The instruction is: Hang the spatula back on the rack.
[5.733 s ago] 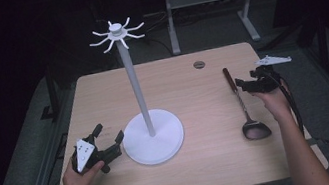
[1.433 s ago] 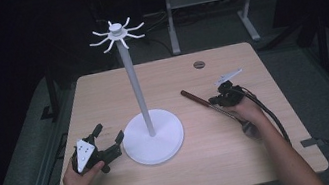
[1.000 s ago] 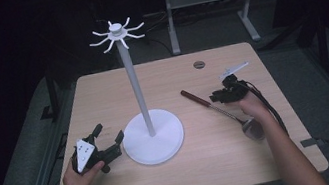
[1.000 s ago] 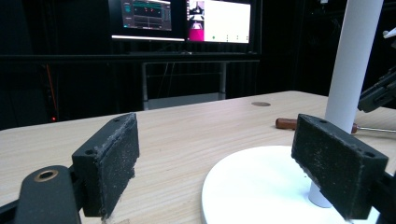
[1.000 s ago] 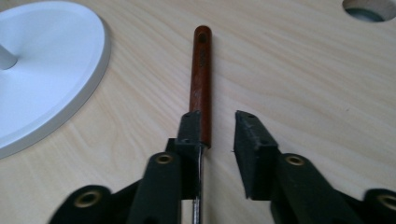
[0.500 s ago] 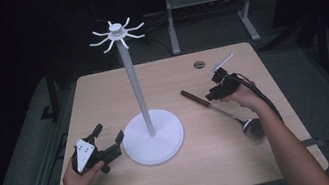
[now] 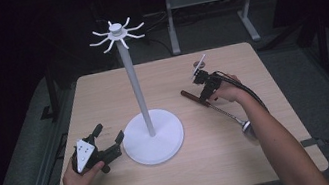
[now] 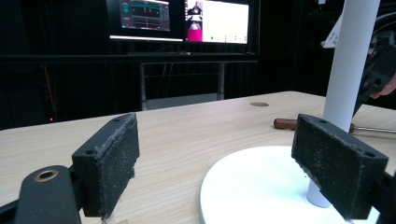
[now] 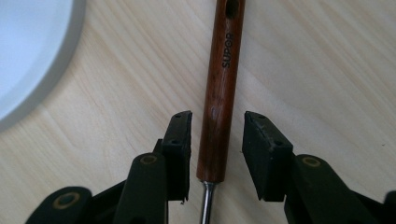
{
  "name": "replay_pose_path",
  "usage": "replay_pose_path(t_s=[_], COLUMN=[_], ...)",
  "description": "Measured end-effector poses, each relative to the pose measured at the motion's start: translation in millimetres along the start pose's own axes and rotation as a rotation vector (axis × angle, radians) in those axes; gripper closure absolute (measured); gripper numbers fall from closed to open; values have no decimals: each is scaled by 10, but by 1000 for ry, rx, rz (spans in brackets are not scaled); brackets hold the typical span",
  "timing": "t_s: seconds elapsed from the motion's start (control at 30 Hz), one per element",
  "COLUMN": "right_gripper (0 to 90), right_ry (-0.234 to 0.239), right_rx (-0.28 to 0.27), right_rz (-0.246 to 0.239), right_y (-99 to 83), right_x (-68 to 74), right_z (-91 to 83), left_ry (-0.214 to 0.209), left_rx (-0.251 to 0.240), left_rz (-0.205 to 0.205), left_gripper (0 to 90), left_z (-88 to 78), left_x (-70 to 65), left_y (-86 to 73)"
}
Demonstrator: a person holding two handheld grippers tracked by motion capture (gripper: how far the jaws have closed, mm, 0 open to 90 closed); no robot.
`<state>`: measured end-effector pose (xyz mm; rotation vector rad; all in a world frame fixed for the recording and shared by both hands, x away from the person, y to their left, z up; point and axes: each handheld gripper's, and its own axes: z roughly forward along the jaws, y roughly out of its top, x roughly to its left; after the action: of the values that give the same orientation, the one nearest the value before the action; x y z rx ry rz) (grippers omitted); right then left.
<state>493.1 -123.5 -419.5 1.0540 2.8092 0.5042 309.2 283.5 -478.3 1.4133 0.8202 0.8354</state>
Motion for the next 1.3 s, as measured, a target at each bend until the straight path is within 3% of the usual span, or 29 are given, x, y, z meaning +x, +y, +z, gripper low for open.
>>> replay_pose_path(t_s=[0.1, 0.27, 0.53, 1.03, 1.17, 1.27, 1.3], right_gripper=[631, 655, 701, 738, 739, 739, 739], right_ry=[-13, 7, 6, 5, 17, 24, 24], right_rx=[28, 104, 149, 167, 133, 61, 61], right_rz=[-9, -9, 1, 64, 60, 47, 47], right_y=[33, 78, 68, 87, 73, 52, 52], right_x=[5, 30, 10, 6, 21, 21, 21], right_z=[20, 103, 200, 231, 182, 50, 50], left_ry=[-1, -1, 0, -1, -1, -1, -1], left_rx=[-1, -1, -1, -3, -2, -4, -4], left_rz=[0, 0, 0, -1, -1, 2, 2], left_gripper=[144, 144, 144, 144, 144, 144, 144], left_z=[-1, -1, -1, 0, -1, 0, 0], left_x=[0, -1, 0, -5, -3, -7, -7], left_y=[0, 0, 0, 0, 0, -1, -1])
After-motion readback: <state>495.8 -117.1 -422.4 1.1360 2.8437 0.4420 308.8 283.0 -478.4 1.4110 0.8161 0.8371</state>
